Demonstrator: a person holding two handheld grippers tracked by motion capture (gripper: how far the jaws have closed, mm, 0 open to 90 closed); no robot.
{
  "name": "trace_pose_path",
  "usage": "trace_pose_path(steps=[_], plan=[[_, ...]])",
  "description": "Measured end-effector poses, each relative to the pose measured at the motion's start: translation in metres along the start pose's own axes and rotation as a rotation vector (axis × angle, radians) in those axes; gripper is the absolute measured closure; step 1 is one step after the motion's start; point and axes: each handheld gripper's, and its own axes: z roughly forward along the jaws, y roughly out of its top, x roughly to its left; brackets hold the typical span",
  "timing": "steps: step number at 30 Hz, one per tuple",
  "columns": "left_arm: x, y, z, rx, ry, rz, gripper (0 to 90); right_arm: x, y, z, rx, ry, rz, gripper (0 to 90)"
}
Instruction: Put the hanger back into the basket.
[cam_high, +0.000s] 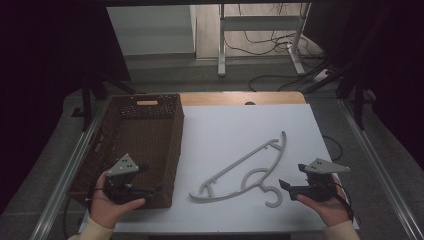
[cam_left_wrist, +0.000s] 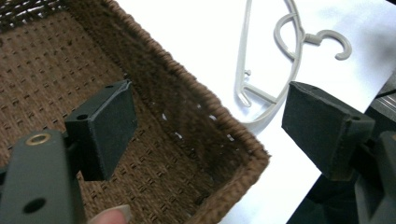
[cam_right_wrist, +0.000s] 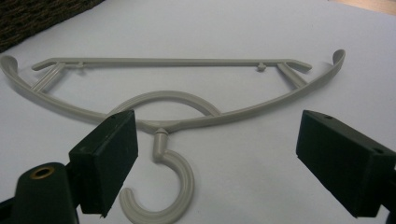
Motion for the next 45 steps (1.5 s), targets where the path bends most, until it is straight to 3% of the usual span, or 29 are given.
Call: trace_pose_path(steps=[12,17,20,31,45], plan=[[-0.024,0.020,0.016,0.036,-0.054,0.067,17.9,0.000,0.000,0.001,0.005,0.006,0.000,12.7],[-0.036,0.032,0.030,0.050,-0.080,0.101,18.5,-0.001,0.000,0.002,0.011,0.006,0.000,12.7],[-0.045,0.036,0.043,0.087,-0.102,0.134,18.8,-0.001,-0.001,0.003,0.020,0.004,-0.001,12.7],[-0.060,0.042,0.070,0.140,-0.153,0.176,19.2,-0.001,-0.002,0.004,0.029,0.004,0.003,12.7],[-0.070,0.052,0.094,0.158,-0.225,0.221,20.5,-0.001,-0.003,0.006,0.038,0.007,0.001,12.7]])
